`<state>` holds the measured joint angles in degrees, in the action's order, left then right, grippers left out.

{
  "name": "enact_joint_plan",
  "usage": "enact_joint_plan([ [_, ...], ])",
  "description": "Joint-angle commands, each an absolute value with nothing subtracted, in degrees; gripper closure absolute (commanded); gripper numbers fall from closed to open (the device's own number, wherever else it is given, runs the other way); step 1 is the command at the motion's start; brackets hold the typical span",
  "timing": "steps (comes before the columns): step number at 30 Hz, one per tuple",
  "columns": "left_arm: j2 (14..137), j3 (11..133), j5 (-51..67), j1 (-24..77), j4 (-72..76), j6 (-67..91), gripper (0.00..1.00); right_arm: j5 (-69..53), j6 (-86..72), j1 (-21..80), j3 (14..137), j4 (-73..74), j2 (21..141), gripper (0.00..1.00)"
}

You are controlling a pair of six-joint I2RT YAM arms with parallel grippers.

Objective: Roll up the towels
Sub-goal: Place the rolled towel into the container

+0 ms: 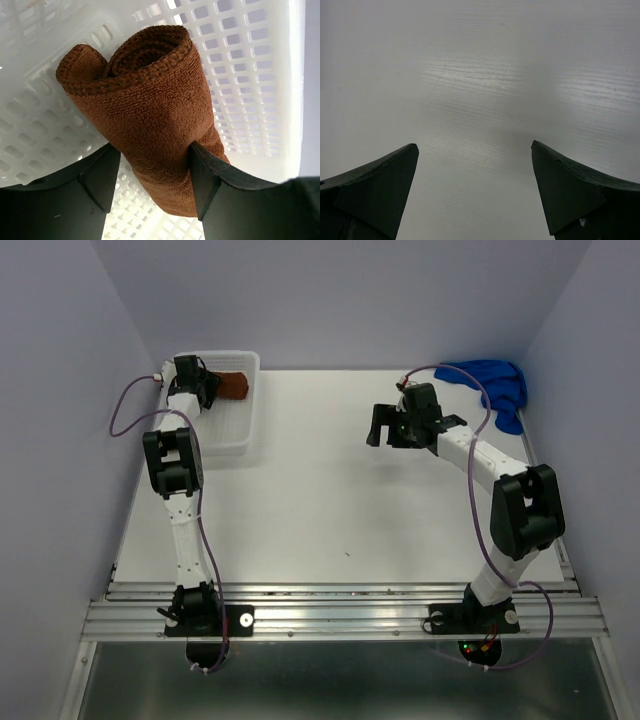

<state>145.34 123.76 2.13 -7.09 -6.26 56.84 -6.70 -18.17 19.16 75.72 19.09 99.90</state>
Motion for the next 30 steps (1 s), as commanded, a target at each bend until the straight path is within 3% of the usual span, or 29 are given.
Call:
enact_joint_plan([
  [1,139.3,125.7,1.6,-6.8,-9.5,54.8,0.34,-7.4,-17.6,18.9,78.7,18.7,100.4,0.00],
  [9,137.5,125.3,1.9,-6.8,-10.5,53.4,0.31,-9.0,-17.1,18.9,79.6,18.7,101.7,0.00],
  [12,137.0,125.8,1.7,-6.8,-10.8,52.8,0.27,-9.6,-16.8,18.9,80.0,18.7,102.1,0.00],
  [14,136.6,126.1,1.5,-6.9,-11.0,52.8,0.16,-9.5,-16.6,18.9,80.4,18.8,102.7,0.00],
  [23,134.1,126.6,3.1,-6.8,-13.5,51.2,0.15,-10.6,-15.8,18.9,82.4,19.2,104.2,0.00],
  [24,133.6,126.5,3.2,-6.8,-13.7,50.6,0.04,-10.5,-15.7,18.9,82.6,19.2,104.2,0.00],
  [25,133.0,126.6,3.3,-6.9,-14.5,50.5,0.01,-10.4,-15.6,18.9,82.8,19.2,104.2,0.00],
  [30,126.0,124.4,3.3,-6.9,-16.8,47.6,0.01,-9.1,-15.8,18.4,84.2,19.1,104.2,0.00],
])
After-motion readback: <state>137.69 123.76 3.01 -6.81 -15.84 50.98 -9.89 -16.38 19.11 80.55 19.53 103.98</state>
